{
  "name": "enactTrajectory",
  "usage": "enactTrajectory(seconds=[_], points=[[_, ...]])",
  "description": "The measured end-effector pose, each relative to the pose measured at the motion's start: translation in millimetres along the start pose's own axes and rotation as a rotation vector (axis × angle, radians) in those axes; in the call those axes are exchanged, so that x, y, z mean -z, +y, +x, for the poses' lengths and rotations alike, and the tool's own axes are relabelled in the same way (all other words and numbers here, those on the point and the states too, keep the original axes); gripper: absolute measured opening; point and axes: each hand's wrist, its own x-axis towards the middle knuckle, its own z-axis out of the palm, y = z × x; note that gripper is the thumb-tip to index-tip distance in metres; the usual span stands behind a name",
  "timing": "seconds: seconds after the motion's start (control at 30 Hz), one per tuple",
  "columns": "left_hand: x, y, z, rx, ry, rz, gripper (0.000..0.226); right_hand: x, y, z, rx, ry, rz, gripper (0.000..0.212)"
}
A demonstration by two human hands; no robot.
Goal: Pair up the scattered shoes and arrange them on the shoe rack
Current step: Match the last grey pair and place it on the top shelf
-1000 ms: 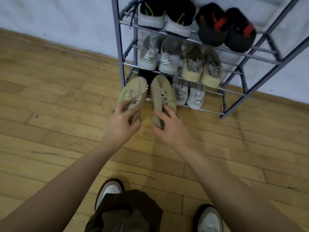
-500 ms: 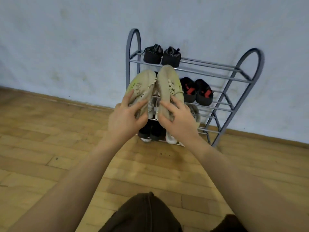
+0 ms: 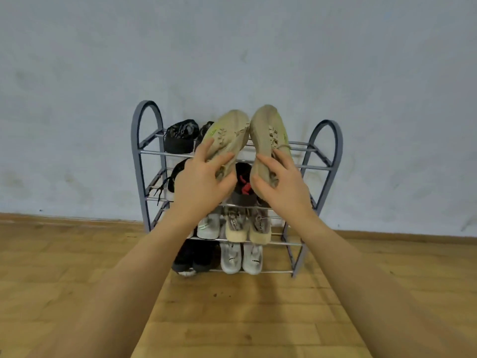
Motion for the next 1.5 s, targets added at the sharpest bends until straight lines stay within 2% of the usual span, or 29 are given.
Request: enactTrajectory(seconds=[0.17,0.3,0.5,0.6,0.83,1.0,1.1,1.2,1.3,1.5], points=[[-52,-4,44,-0.023,-0.035,0.011,0.048,-7,45,42,-0.051,0.031,0.008,0.044],[-88,-6,81,0.067,-0.059,-0.001,0.038,-14,73,77,-0.06,0.024,0.018,0.043],[-131,-12,109,0.132,0.015,-0.043,0.031,-34,99,105,-0.131,0.11,0.041,0.044],[-146,-14,119,0.151,0.011,-0.044,0.031,-42,109,110,-0.116,0.097,0.023,0.044],[-153,-29,109,0.175,-0.213,-0.16,0.049,-59,112,96,-0.159,0.18,0.128,0.044],[-138,-34,101,0.078,-0.318,-0.118,0.058,-58,111,84,-0.179,0.143,-0.057,0.049],[-135,-29,101,0.021,-0.295,-0.126,0.052,-58,109,84,-0.24,0.1,-0.043,0.049],[-138,-29,97,-0.05,-0.208,-0.124,0.046,-56,107,84,-0.178,0.131,0.007,0.042],[-142,-31,94,-0.091,-0.155,-0.051,0.043,-56,109,84,-0.166,0.16,-0.046,0.04],[-152,-28,101,-0.047,-0.185,0.096,0.043,-64,123,95,-0.196,0.167,-0.181,0.039]])
